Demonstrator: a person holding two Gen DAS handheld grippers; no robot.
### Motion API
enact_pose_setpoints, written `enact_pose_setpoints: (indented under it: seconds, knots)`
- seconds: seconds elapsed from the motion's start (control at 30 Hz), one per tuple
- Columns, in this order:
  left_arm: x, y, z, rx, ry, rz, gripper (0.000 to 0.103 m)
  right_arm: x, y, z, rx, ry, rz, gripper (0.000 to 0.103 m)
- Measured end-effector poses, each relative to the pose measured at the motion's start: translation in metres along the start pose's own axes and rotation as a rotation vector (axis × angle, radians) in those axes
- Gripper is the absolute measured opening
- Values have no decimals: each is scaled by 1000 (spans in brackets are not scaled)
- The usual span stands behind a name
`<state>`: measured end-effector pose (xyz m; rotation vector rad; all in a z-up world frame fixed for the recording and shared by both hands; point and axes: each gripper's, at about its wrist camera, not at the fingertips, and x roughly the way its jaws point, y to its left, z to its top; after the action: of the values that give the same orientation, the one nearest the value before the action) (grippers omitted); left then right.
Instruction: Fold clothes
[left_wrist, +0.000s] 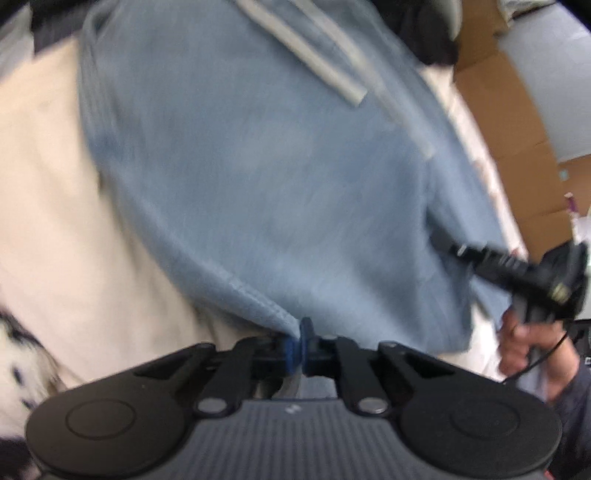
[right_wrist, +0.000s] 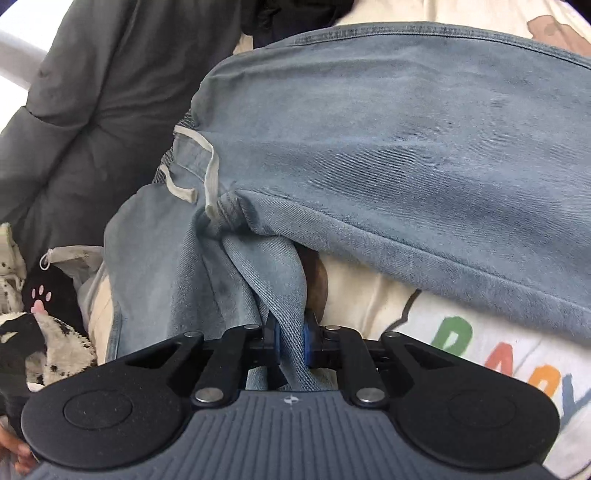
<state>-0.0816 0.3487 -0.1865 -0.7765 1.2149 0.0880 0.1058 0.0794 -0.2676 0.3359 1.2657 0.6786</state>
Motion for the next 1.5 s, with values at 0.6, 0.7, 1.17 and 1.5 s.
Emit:
enact_pose_setpoints:
  seconds: [0.6, 0.7, 1.17, 1.5]
  knots:
    - [-84, 8, 30, -23, -191, -152, 4, -129, -50, -77, 361, -8, -169, 8]
    - [-73, 4, 33, -25, -193, -155, 4, -149, -45, -84, 398, -6, -179, 8]
    - [-68, 33, 36, -79, -201, -99, 4, -103, -67, -60, 347, 5, -123, 47]
    - [-67, 47, 39, -110, -227, -51, 4, -27, -73, -18, 292, 52, -45, 47]
